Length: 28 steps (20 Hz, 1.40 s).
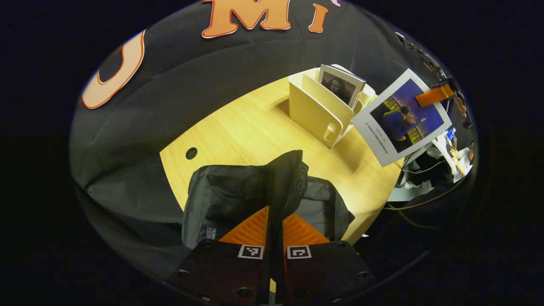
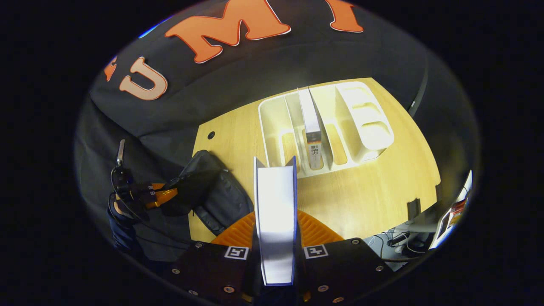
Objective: Open the schoolbag, grab two books from the bookshelf and put them into the schoolbag.
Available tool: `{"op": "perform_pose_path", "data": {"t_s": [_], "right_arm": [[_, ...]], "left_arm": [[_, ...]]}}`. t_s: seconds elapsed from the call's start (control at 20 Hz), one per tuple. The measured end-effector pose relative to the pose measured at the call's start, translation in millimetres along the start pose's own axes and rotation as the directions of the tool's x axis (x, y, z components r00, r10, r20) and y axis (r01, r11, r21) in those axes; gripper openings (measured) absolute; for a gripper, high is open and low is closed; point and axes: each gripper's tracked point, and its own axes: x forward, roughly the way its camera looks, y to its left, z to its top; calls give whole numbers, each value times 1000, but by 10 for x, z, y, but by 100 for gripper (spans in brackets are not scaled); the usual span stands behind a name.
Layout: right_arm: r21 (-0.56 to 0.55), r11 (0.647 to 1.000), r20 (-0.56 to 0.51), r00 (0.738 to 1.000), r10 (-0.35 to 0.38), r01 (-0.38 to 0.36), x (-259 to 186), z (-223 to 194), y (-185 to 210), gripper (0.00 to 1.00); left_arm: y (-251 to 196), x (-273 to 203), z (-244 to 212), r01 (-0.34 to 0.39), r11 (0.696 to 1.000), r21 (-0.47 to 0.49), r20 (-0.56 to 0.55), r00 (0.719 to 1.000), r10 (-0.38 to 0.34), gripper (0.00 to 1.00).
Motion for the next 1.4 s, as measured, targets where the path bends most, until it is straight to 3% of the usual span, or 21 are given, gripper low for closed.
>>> {"op": "perform_pose_path", "data": {"t_s": [0.3, 0.55, 0.9, 1.1, 1.2, 1.4], "right_arm": [[34, 987, 32, 988, 153, -154, 222, -329, 415, 33], [121, 951, 38, 958, 283, -286, 605, -501, 875, 31], [175, 914, 67, 931, 360, -366, 1314, -594, 1407, 31], [233, 874, 108, 905, 412, -426, 1538, -600, 1701, 31], [248, 871, 119, 906, 407, -424, 1706, -630, 1791, 31], [381, 805, 153, 890, 429, -454, 1950, -601, 1991, 30]], "left_arm": [[-95, 6, -51, -1, 1000, -19, 13, 1000, 1, 6], [-116, -3, -59, -16, 999, -43, 31, 999, 18, 6], [-215, -11, -74, -21, 997, -69, 86, 996, 27, 6], [-208, -11, -65, -37, 994, -100, 101, 994, 48, 6], [-269, -10, -43, -34, 993, -113, 115, 992, 47, 6], [-350, -17, 34, -27, 992, -127, 162, 986, 48, 6]]}}
